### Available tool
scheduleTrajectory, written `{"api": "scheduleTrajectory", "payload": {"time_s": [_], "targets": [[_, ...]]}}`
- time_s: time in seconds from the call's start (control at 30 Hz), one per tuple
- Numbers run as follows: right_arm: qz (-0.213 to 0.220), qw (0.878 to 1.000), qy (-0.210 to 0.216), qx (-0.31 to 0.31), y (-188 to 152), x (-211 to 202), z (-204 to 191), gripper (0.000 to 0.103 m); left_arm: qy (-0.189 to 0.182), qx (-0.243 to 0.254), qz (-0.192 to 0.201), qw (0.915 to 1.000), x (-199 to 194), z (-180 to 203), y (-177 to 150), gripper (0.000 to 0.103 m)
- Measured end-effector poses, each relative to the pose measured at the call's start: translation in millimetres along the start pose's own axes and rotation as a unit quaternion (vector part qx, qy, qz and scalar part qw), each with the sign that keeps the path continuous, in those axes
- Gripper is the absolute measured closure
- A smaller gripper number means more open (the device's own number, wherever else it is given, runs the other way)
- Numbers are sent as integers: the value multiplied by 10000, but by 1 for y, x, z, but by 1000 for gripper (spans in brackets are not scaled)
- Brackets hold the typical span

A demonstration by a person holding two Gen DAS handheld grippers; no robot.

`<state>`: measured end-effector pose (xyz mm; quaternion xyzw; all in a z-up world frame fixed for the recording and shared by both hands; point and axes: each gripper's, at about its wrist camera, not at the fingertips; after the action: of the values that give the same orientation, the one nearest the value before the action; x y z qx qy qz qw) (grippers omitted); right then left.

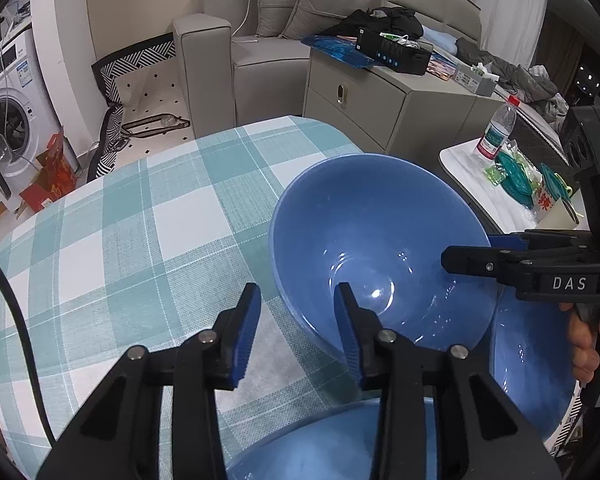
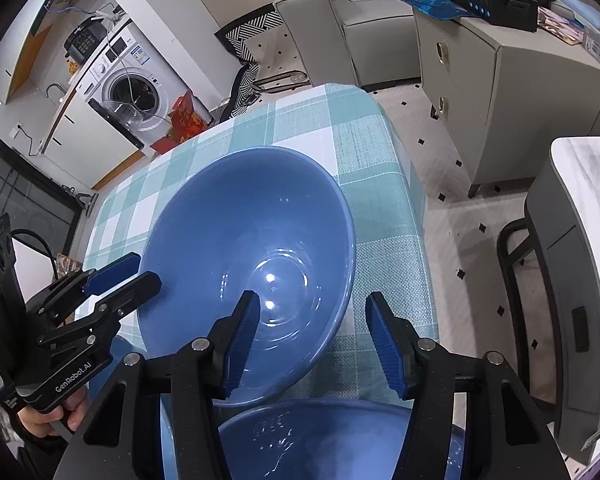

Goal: Organize plates and bowls
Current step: 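Close the left tool on a blue bowl rim while the right tool closes on another bowl rim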

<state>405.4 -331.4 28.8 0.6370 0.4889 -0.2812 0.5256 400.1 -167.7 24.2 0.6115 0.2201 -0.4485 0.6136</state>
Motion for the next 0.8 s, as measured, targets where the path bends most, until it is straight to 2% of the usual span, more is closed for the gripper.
{"api": "scheduleTrajectory", "payload": {"time_s": [0.33, 0.63, 0.8], "targets": [[-80, 9999, -36, -94, -1, 6, -5, 66, -17, 46, -55, 10000, 4, 2, -1, 84], [-113, 9995, -252, -180, -2, 6, -6, 76, 50, 127, -40, 9999, 1, 3, -2, 85], [-168, 9995, -232, -153, -3, 6, -4, 80, 90, 150, -33, 9998, -1, 4, -2, 85]]}}
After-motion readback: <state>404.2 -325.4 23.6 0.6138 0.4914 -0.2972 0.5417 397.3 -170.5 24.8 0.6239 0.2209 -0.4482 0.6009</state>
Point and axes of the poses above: each gripper's, at about its wrist camera, not at the fingertips, and x roughly the way its jaws point, z to its right, y to its top, and after that the axes turned 5 degrees about -x, right-handed
